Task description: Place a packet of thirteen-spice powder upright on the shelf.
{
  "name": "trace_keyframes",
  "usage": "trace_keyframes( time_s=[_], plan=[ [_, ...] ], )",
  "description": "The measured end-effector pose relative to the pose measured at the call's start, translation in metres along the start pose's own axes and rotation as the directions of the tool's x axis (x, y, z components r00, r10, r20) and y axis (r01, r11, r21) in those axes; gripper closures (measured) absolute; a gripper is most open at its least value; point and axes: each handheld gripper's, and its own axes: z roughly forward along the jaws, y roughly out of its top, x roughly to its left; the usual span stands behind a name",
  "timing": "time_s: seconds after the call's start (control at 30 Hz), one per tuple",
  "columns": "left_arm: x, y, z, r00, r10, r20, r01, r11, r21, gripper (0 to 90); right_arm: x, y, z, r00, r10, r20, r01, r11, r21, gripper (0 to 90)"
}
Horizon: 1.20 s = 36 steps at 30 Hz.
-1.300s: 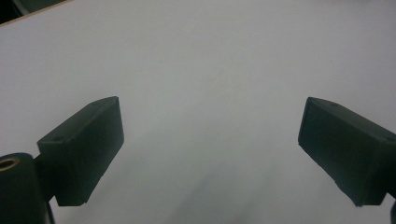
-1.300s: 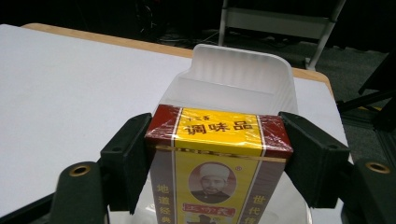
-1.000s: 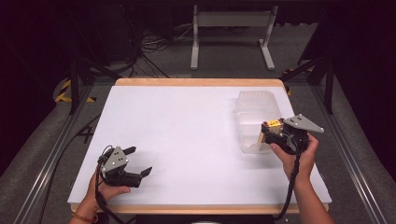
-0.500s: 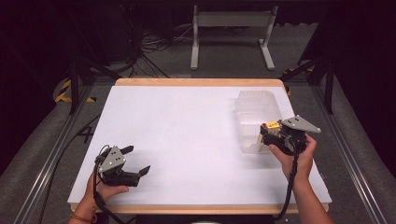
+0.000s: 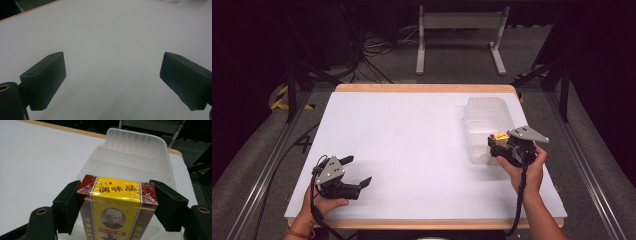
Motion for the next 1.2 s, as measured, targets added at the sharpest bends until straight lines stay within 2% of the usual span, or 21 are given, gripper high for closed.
trace_keyframes(
  time_s=[0.87, 1.2],
  plan=[
    [0.0020, -0.0008, -0.0008, 1.0000, -0.005, -0.007, 0.005, 1.0000, -0.003, 7.2, -0.0017, -0.0004, 0.0013, 0.9998, -0.008, -0.019, 0.008, 1.000, 0.004, 28.7],
    [0.0028, -0.0004, -0.0020, 0.9999, -0.011, -0.003, 0.011, 0.9999, -0.010, 7.2, -0.0047, 0.0018, -0.0005, 0.9994, -0.012, -0.031, 0.013, 1.000, 0.023, 28.4]
  ],
)
